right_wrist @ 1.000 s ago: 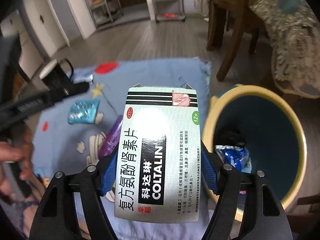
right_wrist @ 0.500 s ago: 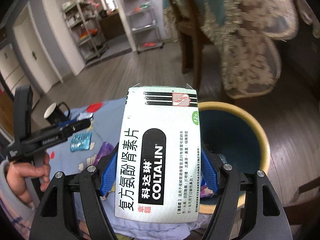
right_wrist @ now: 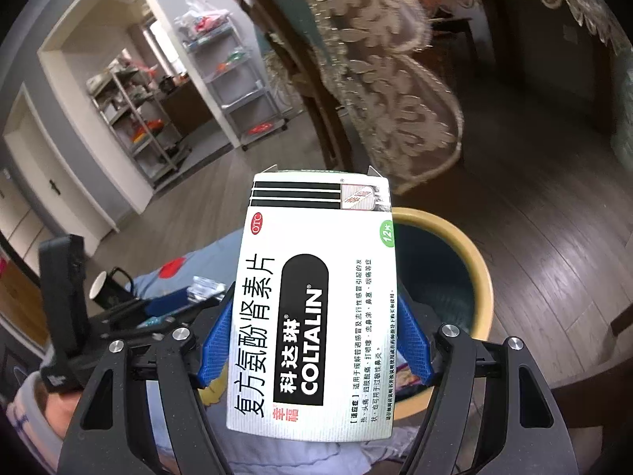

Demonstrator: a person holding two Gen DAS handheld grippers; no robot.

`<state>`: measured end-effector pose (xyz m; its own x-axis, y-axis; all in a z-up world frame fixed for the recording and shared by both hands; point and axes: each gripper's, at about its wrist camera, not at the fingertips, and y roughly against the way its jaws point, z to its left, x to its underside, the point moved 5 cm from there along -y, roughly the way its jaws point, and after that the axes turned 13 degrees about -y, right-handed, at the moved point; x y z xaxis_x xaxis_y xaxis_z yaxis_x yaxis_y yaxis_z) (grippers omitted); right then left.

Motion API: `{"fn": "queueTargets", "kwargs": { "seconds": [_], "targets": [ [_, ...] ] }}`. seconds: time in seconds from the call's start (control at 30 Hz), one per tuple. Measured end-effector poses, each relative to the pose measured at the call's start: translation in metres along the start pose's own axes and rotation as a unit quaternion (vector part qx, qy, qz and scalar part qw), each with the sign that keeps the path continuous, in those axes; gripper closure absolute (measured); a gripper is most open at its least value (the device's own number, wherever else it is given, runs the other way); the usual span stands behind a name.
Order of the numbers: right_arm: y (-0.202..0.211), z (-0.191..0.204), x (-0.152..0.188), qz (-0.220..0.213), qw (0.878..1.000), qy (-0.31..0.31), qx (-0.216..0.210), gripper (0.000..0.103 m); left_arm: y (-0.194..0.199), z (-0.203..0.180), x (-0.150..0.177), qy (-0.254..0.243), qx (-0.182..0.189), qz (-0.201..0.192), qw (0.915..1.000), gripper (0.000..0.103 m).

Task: Collect trash
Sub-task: 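Carry the blister pack and COLTALIN box over the bin and open both grippers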

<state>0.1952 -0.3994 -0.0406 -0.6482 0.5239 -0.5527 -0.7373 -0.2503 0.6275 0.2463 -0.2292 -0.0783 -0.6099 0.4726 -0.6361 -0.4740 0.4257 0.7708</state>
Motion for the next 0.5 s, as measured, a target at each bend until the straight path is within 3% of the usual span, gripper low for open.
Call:
{"fn": "queueTargets", "kwargs": {
  "seconds": [0.33,0.37,0.43,0.5],
  "targets": [
    [0.0,-0.017,-0.004,-0.003,1.0,-0.023,-0.002,0.03,-0.051,-0.035,-0.002,-0.025,0.027,0.046,0.9983,0.044],
    [0.0,-0.019,-0.004,-0.003,1.0,-0.025,-0.003,0.03,-0.054,-0.034,-0.001,-0.023,0.03,0.049,0.9981,0.041],
    [0.0,-0.021,-0.005,-0.004,1.0,-0.028,-0.003,0.03,-0.055,-0.032,0.0,-0.021,0.028,0.049,0.9982,0.024],
    [0.001,-0.022,-0.004,-0.004,1.0,-0.03,-0.003,0.03,-0.052,-0.027,0.001,-0.021,0.024,0.046,0.9984,0.022]
  ]
}}
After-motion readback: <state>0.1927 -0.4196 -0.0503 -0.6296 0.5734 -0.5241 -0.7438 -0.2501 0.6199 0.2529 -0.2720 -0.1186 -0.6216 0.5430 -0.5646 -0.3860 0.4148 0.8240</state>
